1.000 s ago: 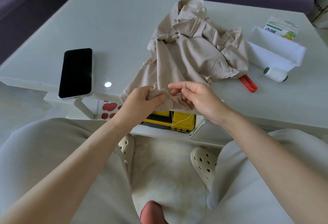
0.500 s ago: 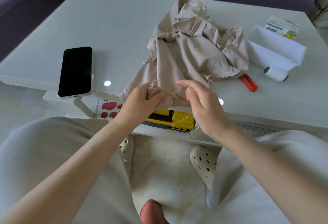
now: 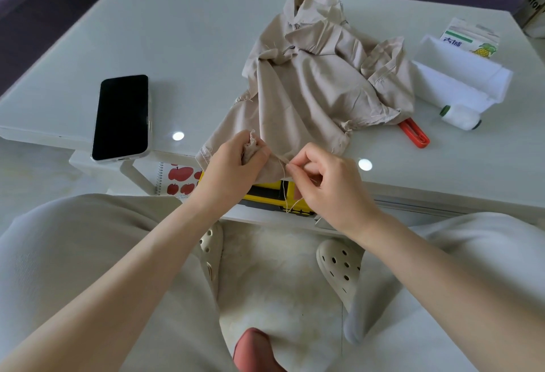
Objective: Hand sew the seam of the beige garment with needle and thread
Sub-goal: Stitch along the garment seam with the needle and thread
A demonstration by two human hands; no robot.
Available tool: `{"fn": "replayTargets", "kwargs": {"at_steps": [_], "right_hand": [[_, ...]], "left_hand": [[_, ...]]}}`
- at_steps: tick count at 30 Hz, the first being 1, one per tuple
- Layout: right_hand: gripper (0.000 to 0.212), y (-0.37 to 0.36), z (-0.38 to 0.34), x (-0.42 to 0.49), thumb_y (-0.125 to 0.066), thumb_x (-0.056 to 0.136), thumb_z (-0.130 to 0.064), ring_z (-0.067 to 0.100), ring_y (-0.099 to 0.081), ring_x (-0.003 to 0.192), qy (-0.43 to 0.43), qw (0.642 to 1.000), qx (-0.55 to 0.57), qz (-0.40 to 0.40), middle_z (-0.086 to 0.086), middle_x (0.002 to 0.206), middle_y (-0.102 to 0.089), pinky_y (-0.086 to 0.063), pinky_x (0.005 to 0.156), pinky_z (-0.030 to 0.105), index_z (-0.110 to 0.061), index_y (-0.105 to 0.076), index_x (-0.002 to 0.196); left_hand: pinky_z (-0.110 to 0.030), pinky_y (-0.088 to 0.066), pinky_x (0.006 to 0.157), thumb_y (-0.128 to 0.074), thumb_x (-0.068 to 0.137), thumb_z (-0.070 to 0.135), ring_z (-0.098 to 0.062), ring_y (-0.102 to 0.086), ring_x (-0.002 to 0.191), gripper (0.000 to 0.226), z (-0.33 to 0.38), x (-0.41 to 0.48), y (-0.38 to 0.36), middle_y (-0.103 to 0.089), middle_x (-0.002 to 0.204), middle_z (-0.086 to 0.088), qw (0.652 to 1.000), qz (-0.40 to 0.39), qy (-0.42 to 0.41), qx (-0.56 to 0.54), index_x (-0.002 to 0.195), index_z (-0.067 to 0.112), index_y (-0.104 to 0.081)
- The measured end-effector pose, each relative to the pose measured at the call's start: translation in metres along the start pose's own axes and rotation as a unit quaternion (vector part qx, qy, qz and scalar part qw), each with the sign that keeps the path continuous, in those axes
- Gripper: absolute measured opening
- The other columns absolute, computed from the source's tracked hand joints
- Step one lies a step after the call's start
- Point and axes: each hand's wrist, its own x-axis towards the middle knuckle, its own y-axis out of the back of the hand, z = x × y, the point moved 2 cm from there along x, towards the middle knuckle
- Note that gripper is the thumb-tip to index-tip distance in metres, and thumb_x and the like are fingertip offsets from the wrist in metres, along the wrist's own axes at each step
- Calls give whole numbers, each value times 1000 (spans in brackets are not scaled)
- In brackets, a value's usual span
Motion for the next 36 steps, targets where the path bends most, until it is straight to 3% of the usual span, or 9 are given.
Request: {"fn": "replayTargets", "kwargs": {"at_steps": [3, 8, 19, 24, 29, 34, 36], "right_hand": [[18, -1, 1, 0, -59, 90, -9, 17, -52, 43, -3, 1000, 0, -7, -2, 47, -58, -43, 50, 37, -10, -54, 73], [18, -2, 3, 0, -61, 90, -9, 18, -49, 41, -14, 1000, -6, -12, -4, 44, -55, -42, 48, 33, -9, -55, 72], [16, -2, 1, 1, -60, 90, -13, 15, -48, 41, -15, 1000, -23, -2, -8, 43, -53, -41, 46, 29, -10, -57, 75], [15, -6, -1, 3, -59, 89, -12, 10, -38, 40, -13, 999, -27, 17, -14, 42, -40, -28, 43, 16, -8, -56, 74], [19, -13, 2, 4, -57, 93, -18, 18, -47, 41, -77, 997, 7, 16, -1, 47, -57, -38, 46, 35, -5, -56, 78], [20, -13, -3, 4, -52, 97, -19, 16, -52, 38, -183, 972, 144, -8, 8, 52, -62, -41, 42, 23, -6, -53, 83], [18, -14, -5, 5, -49, 98, -18, 18, -55, 40, -222, 955, 194, -11, 8, 54, -62, -38, 40, 21, -4, -54, 87]], "left_hand": [[-25, -40, 60, -53, 95, 20, -17, -47, 69, 22, -1, 0, -1, -59, 82, -19, 1000, 0, 5, -7, 95, -2, -56], [-22, -37, 56, -53, 95, 21, -14, -44, 65, 24, -1, -1, -1, -54, 75, -8, 1000, -8, 1, -5, 94, -3, -55], [-15, -33, 51, -54, 93, 17, -4, -36, 54, 14, 4, -4, 0, -47, 64, 4, 999, -33, -33, -5, 79, 15, -54], [-15, -31, 51, -56, 92, 16, -6, -33, 54, 15, 7, -7, -1, -43, 61, 4, 998, -31, -47, -4, 79, 7, -54], [-18, -32, 53, -57, 92, 16, -8, -34, 57, 21, 10, -9, -6, -46, 63, -3, 998, -33, -61, -12, 83, -3, -53], [-23, -31, 56, -55, 93, 15, -11, -34, 61, 22, 9, -9, -6, -48, 71, -19, 998, -8, -61, -12, 84, -4, -50], [-19, -31, 55, -55, 93, 13, -8, -34, 60, 21, 10, -10, -6, -51, 73, -16, 998, 0, -54, -15, 82, -4, -48]]}}
